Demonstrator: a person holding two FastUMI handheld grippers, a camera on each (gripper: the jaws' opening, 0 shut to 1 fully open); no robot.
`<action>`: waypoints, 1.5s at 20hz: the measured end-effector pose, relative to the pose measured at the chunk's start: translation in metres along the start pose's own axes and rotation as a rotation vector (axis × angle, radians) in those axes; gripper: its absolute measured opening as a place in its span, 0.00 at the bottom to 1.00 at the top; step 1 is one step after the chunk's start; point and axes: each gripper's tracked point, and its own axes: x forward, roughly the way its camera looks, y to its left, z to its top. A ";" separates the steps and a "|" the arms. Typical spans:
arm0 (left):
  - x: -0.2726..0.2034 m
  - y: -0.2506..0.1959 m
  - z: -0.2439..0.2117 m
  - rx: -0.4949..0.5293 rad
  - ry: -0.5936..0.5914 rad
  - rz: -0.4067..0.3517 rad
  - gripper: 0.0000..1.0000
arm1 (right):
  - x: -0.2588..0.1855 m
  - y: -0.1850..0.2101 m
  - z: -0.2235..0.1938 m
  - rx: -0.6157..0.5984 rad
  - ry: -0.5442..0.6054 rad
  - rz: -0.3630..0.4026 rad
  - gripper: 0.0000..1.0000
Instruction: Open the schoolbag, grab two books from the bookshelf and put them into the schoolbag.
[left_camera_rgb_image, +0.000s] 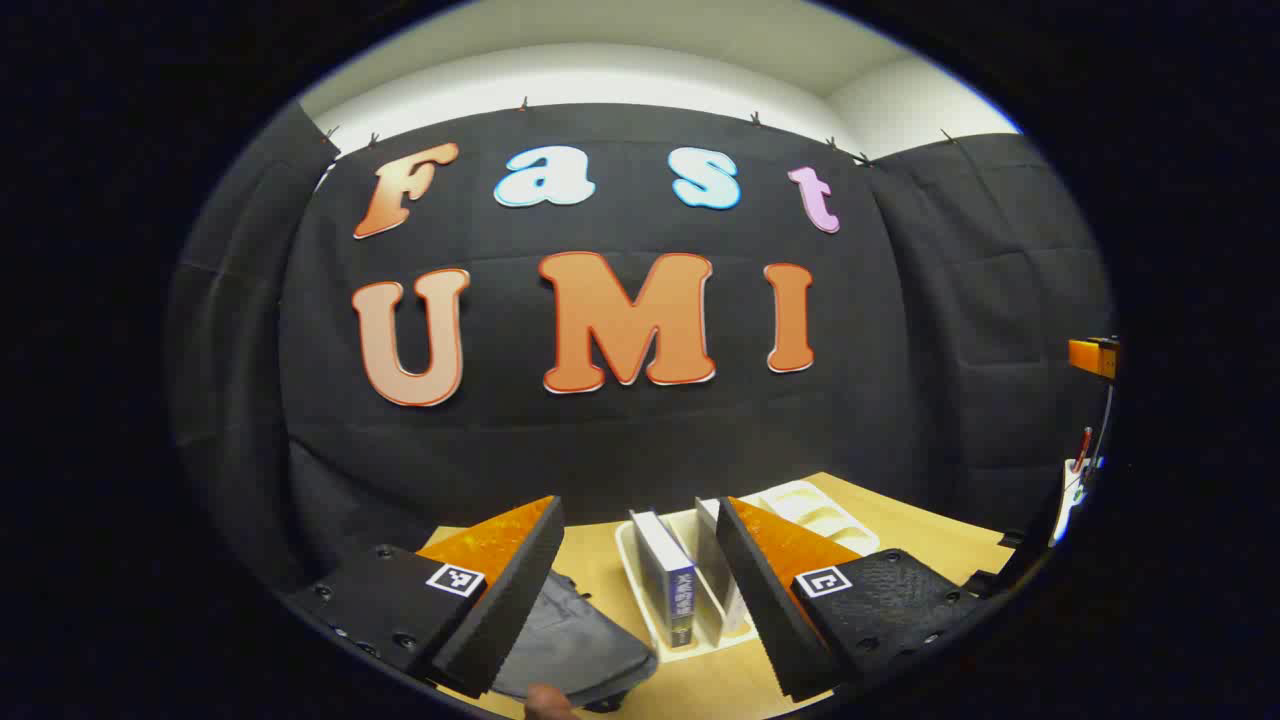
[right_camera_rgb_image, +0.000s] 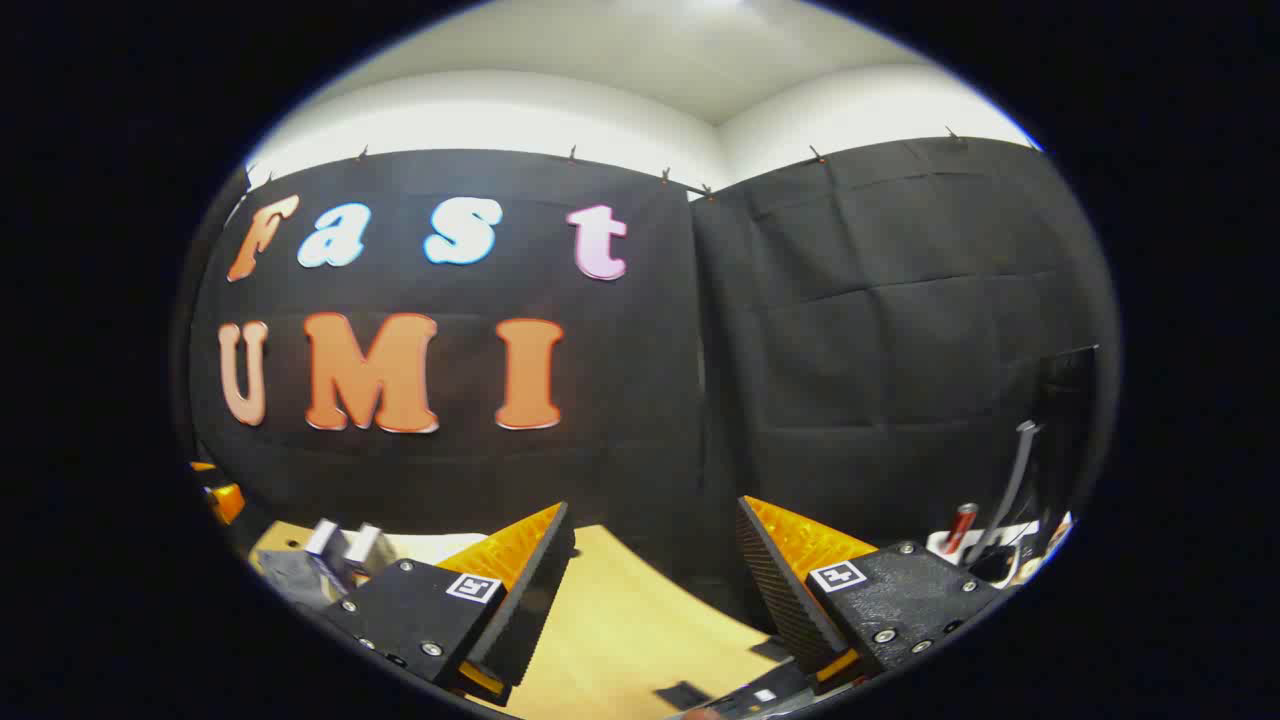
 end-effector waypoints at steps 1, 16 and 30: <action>-0.004 0.015 0.003 -0.014 -0.003 0.017 0.97 | 0.002 0.030 0.001 0.022 -0.004 0.050 0.96; -0.017 0.111 -0.003 -0.044 0.003 0.399 0.97 | 0.085 0.187 -0.052 -0.001 0.152 0.428 1.00; 0.028 0.143 -0.010 0.043 0.029 0.328 0.97 | 0.098 0.228 -0.065 -0.029 0.153 0.392 0.97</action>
